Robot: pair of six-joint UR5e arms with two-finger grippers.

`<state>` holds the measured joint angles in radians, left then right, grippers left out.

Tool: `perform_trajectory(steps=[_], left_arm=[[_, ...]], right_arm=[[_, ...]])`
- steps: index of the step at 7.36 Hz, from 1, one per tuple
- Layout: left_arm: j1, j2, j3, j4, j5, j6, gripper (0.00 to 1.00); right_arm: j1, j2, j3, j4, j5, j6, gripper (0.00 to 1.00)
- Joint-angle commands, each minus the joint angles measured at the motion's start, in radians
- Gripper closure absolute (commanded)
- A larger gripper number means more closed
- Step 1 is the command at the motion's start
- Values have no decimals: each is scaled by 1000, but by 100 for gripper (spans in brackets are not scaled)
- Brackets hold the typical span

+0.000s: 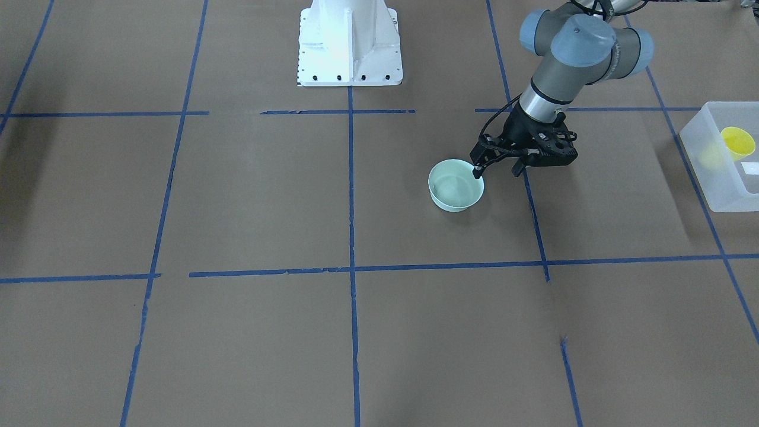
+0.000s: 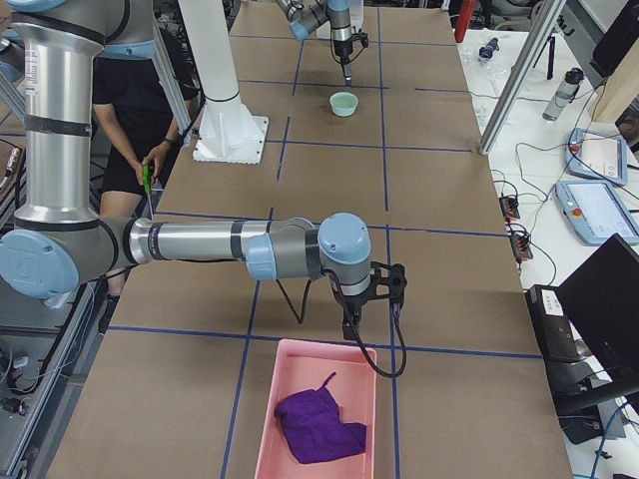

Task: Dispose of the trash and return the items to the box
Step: 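Reach the left gripper to the pale green bowl and grasp its rim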

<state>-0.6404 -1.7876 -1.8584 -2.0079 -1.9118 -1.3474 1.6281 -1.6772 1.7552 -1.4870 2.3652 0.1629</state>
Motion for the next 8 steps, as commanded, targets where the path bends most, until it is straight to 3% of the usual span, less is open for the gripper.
perform_trajectory(steps=[1, 3, 4, 6, 7, 8], left_arm=[[59, -32, 44, 0, 46, -25, 4], [61, -32, 70, 0, 48, -24, 19], [61, -30, 73, 0, 48, -24, 36], [62, -32, 73, 0, 47, -24, 88], [62, -35, 77, 0, 43, -19, 100], [64, -48, 81, 0, 37, -15, 100]], right_arm=[[-2, -1, 4, 2, 5, -3, 0], [-8, 1, 6, -1, 34, 3, 0], [-11, 1, 6, 1, 34, 3, 0], [-13, 1, 19, 4, 37, 3, 0], [-13, 1, 20, 5, 37, 1, 0], [-13, 1, 20, 4, 39, 1, 0]])
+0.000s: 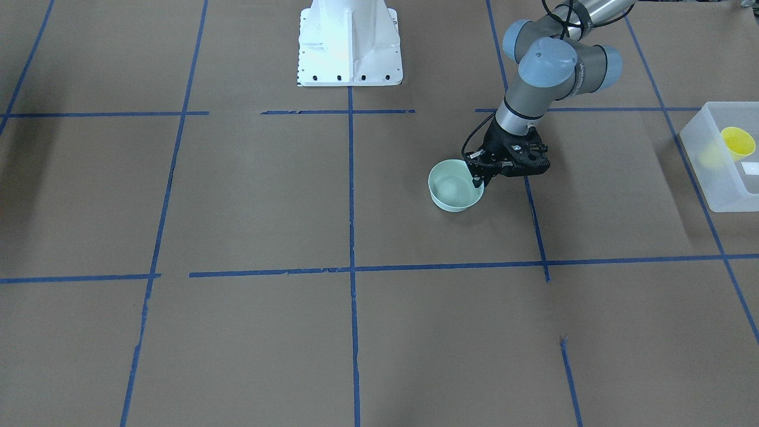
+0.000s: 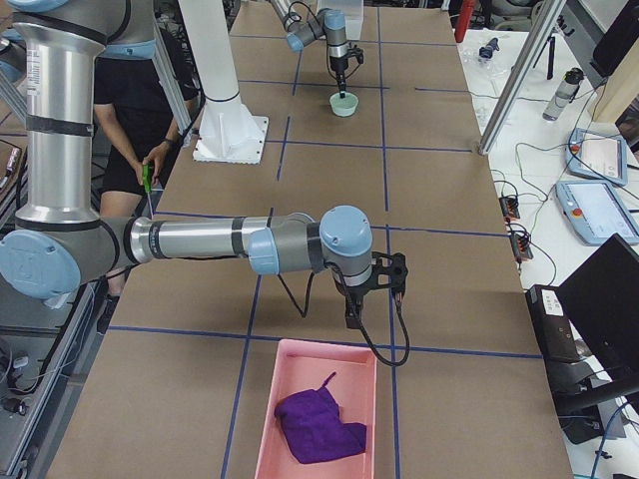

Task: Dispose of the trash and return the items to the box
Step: 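Lift the green bowl with the left gripper toward the clear bin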

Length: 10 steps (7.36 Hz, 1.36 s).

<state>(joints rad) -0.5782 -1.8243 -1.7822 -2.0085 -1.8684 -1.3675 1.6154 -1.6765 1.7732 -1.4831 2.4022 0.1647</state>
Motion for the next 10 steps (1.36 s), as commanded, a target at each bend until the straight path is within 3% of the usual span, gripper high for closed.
perform_trajectory(steps=[1, 3, 5, 6, 8, 10], left_arm=[[-9, -10, -31, 2, -14, 7, 100], [-90, 40, -143, 37, -130, 28, 100], [-250, 57, -160, 78, -195, 164, 100], [-293, 118, -184, 88, -196, 267, 100], [-396, 215, -181, 83, -286, 506, 100], [-622, 240, -73, 91, -417, 775, 100]], right_arm=[[1, 0, 2, 1, 8, -2, 0], [0, 1, -9, 0, 23, -4, 0], [-2, -2, -9, -2, 25, -1, 0], [-3, -2, -12, 0, 14, -5, 0], [-15, 0, -78, 3, 14, -10, 0], [-26, 17, -94, 4, 17, -1, 0]])
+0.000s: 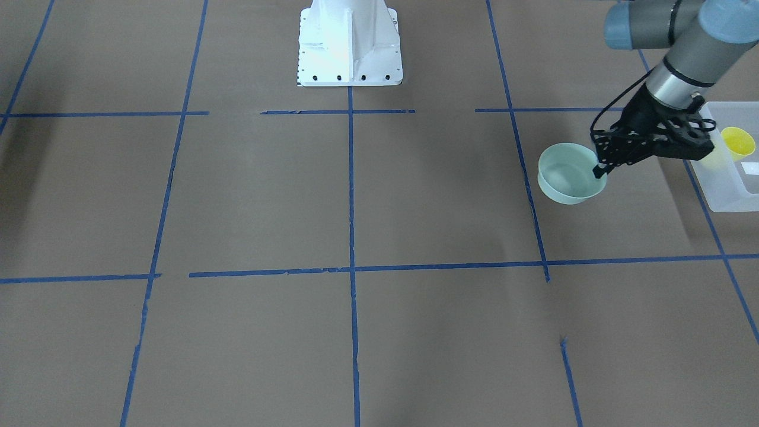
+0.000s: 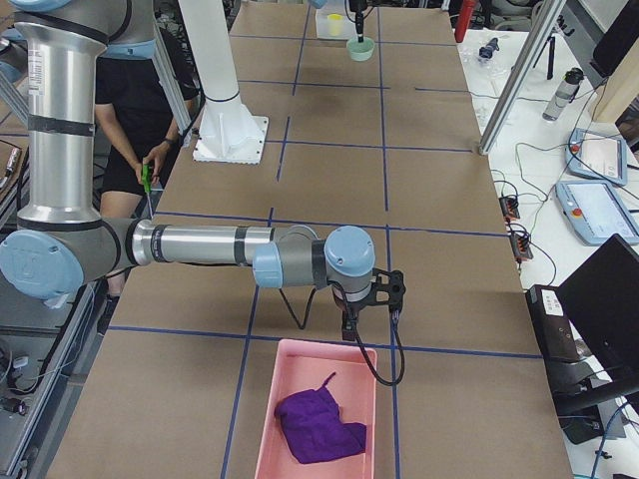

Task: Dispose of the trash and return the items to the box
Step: 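Lift the green bowl with the left gripper toward the clear bin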

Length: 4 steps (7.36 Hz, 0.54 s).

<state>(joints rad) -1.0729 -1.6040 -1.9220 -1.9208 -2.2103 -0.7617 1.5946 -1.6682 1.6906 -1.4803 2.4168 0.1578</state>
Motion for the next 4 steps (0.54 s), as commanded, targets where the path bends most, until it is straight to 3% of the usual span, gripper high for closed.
perform_trajectory(steps=[1, 4], left_arm=[[-190, 27, 130, 3, -104, 247, 100], [-452, 67, 311, 23, -105, 637, 100]], right_arm=[[-7, 8, -12, 0, 4, 6, 0], [-7, 10, -6, 2, 7, 8, 0]])
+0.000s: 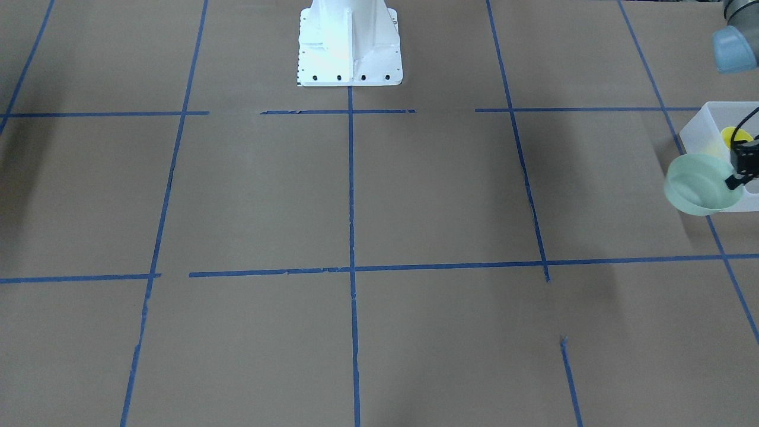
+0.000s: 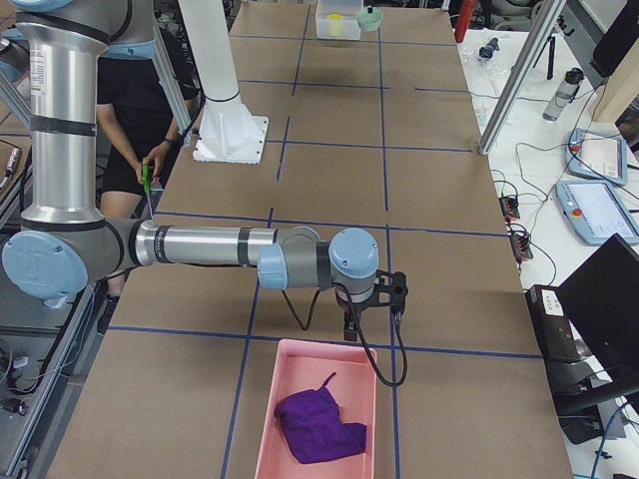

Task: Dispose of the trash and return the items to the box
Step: 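Lift the green bowl with the left gripper toward the clear bin, then lower the green bowl into the clear bin and open the left gripper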

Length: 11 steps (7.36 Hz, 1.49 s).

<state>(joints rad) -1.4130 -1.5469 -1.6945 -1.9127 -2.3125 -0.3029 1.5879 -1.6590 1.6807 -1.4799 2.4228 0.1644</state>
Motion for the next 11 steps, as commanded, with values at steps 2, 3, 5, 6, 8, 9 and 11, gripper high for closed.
perform_trajectory(steps=[2, 3, 5, 6, 8, 9, 11], left_arm=[[-245, 7, 203, 49, 62, 438, 100], [-259, 10, 235, 41, 143, 508, 100], [-308, 11, 298, 35, 169, 565, 100], [-308, 49, 306, 20, 191, 564, 100], [-308, 108, 314, -48, 243, 564, 100], [-307, 107, 314, -46, 243, 561, 100], [-307, 105, 309, -48, 242, 561, 21]], right_arm=[[0, 2, 5, 1, 1, 0, 0], [0, 2, 5, 1, 1, 0, 0], [0, 2, 5, 3, 1, 0, 0], [0, 2, 7, 3, 1, 0, 0], [0, 5, 5, 3, 1, 0, 0], [0, 5, 5, 3, 1, 0, 0], [-2, 5, 4, 3, 1, 0, 0]])
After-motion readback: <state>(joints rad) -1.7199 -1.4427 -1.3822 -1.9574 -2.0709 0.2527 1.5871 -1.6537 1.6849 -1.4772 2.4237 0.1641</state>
